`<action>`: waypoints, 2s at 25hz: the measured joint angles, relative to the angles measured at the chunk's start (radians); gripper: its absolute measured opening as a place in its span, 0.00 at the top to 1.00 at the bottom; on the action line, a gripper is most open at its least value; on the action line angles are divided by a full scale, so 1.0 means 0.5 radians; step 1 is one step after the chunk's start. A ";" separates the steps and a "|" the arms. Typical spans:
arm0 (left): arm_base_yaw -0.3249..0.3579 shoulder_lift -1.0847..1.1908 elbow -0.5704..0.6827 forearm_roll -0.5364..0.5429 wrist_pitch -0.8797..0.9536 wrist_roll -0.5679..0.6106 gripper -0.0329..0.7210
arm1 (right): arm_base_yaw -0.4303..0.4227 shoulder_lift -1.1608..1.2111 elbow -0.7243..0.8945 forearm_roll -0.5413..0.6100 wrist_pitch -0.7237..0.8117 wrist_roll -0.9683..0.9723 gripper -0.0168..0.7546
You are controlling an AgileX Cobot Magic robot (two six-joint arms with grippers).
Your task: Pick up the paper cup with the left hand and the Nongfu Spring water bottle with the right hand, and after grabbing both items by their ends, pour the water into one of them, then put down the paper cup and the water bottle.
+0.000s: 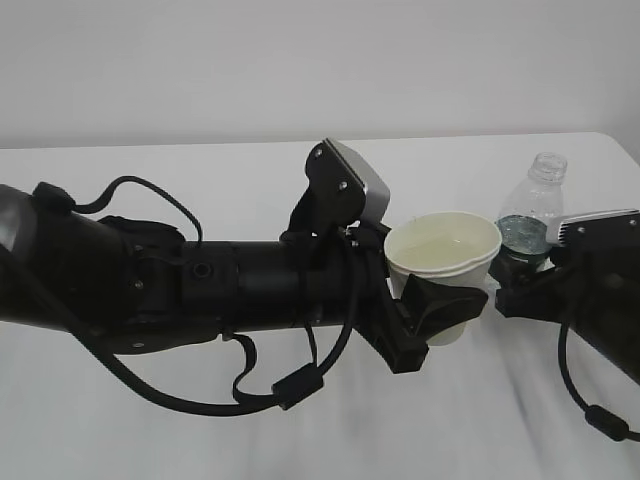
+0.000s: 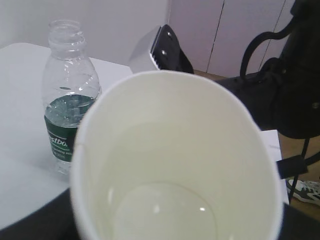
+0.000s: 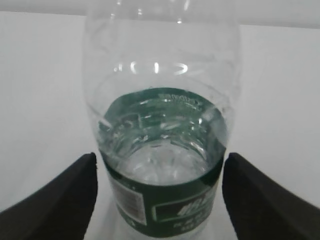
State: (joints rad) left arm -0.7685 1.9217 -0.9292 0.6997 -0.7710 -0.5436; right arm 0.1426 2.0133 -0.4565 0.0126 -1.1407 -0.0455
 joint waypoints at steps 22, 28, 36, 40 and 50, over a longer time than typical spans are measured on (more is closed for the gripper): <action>0.000 0.000 0.000 -0.012 -0.041 0.003 0.36 | 0.000 -0.972 0.822 -0.201 0.000 0.411 0.21; 0.069 0.000 0.000 -0.012 -0.041 0.003 0.36 | 0.000 -1.355 0.916 -0.336 -0.003 0.344 0.21; 0.170 0.000 0.000 -0.009 -0.045 0.003 0.36 | 0.000 -1.536 0.916 -0.349 0.158 0.336 0.21; 0.213 0.000 0.000 -0.009 -0.040 0.003 0.36 | 0.000 -1.536 0.916 -0.349 0.221 0.336 0.21; 0.423 0.000 0.008 -0.009 -0.044 0.003 0.36 | 0.000 -1.536 0.916 -0.349 0.243 0.315 0.21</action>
State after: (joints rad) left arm -0.5568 1.9217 -0.9251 0.6953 -0.7932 -0.5419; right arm 0.1426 1.2451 0.0017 -0.1620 -1.0192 0.1119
